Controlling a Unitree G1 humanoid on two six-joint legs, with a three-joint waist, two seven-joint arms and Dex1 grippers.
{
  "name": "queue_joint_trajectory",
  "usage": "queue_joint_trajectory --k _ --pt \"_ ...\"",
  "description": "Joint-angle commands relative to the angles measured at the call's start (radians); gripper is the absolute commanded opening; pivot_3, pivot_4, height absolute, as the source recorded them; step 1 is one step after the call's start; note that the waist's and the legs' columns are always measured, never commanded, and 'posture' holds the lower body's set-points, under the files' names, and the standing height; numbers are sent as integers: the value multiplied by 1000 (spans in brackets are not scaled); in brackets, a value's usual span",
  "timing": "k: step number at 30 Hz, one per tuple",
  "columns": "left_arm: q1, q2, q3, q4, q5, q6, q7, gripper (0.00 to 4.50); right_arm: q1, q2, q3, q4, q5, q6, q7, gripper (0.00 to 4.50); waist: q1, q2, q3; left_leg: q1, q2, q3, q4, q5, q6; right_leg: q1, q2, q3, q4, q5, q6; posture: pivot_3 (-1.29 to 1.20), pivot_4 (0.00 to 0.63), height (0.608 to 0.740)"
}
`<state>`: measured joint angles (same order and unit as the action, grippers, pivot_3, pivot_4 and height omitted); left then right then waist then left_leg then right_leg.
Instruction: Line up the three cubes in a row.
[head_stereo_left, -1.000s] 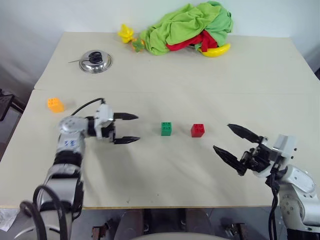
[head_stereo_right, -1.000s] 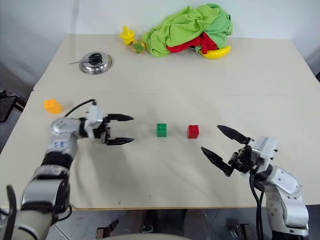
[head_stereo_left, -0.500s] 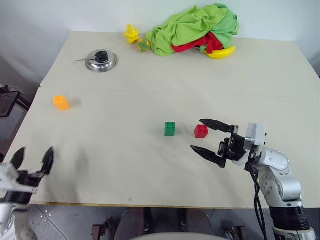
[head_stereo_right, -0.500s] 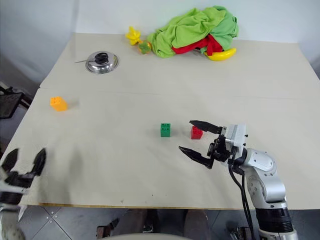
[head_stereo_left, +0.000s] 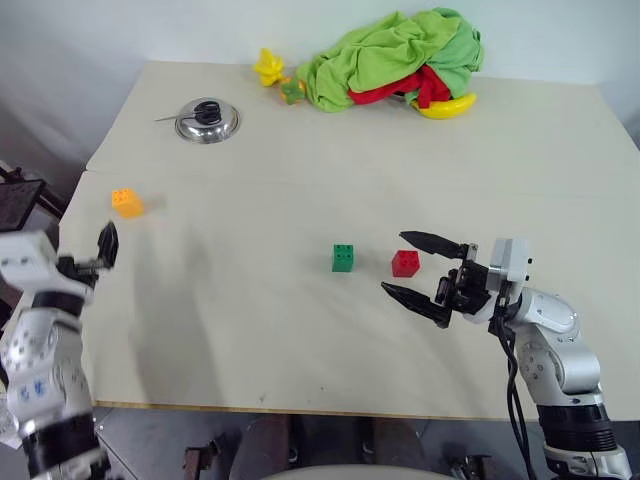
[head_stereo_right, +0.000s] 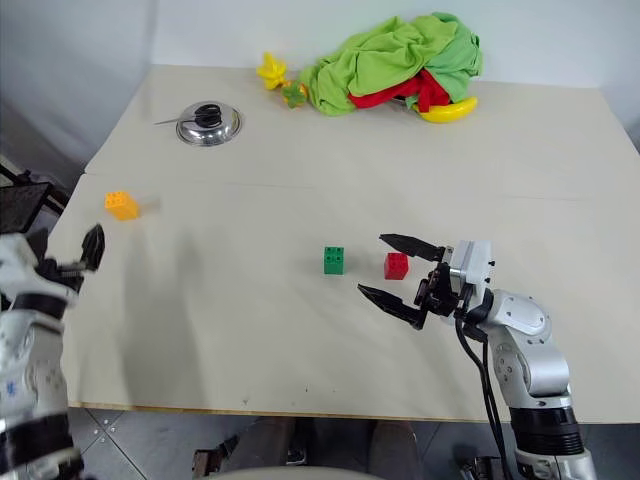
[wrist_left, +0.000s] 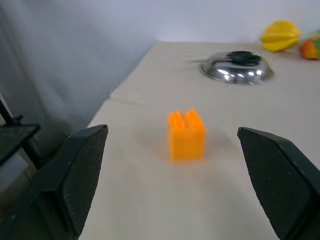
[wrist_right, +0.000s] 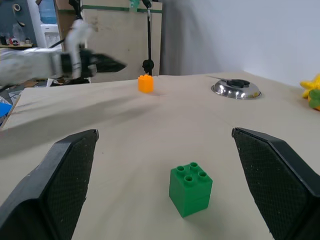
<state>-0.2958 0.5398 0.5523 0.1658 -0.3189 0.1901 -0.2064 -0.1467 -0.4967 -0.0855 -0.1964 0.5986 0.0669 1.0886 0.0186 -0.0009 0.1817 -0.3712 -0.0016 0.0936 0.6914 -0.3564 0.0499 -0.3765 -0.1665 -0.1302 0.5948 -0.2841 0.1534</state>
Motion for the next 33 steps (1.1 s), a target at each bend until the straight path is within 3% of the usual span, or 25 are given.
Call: queue_joint_trajectory --k 1,6,13,16,23,24,25,27,31,33 --pt "-139 60 -63 186 75 3 32 4376 -6 -7 -1 -36 9 11 -7 4500 -2 0 0 0 0 0 0 0 0 0 0 -1 0 0 0 0 150 740" --pt "-367 82 -154 485 122 -38 -7 4376 -1 0 4 -61 7 20 -25 4500 -5 0 0 0 -2 1 -1 0 0 0 1 -5 -1 0 0 0 150 740" --pt "-460 60 -191 671 149 -44 51 4376 27 -1 -3 -88 4 16 -47 4500 -20 -1 0 0 -2 1 -2 0 0 0 1 -6 -2 0 0 0 150 740" --pt "-467 58 -194 690 149 -62 64 3868 33 -1 -3 -91 1 12 -52 4500 -21 -1 0 0 -2 2 -1 0 0 0 1 -5 -2 0 0 0 150 740" --pt "-443 46 -181 659 118 -76 45 1640 52 2 -6 -90 -4 -7 -58 4500 -20 -1 0 0 0 2 -1 0 0 0 1 -5 -2 0 0 0 150 740" --pt "-438 49 -186 653 119 -79 32 1520 52 2 -7 -88 -5 -10 -58 4500 -20 -1 0 0 0 2 -1 0 0 0 1 -5 -1 0 0 0 150 740" --pt "-434 46 -185 640 101 -119 -23 1544 54 0 -11 -86 -6 -14 -58 4500 -20 -1 0 0 0 1 -1 0 0 0 1 -5 -1 0 0 0 150 740" --pt "-412 32 -213 544 10 -168 -310 1544 73 -16 -36 -88 -3 -22 -54 4500 -17 -1 0 0 0 1 -1 0 0 0 1 -5 -2 0 0 0 150 740" --pt "-303 59 -367 326 -73 -255 -862 1544 136 -77 -120 -95 28 -16 -17 4500 -16 -1 0 -1 0 1 -1 0 0 0 0 -5 -2 0 0 0 150 740" --pt "-298 72 -438 309 -75 -265 -1037 1544 194 -127 -178 -91 51 -8 28 4500 -17 -1 0 -1 -1 2 -1 0 0 0 0 -5 -3 0 0 0 150 740"
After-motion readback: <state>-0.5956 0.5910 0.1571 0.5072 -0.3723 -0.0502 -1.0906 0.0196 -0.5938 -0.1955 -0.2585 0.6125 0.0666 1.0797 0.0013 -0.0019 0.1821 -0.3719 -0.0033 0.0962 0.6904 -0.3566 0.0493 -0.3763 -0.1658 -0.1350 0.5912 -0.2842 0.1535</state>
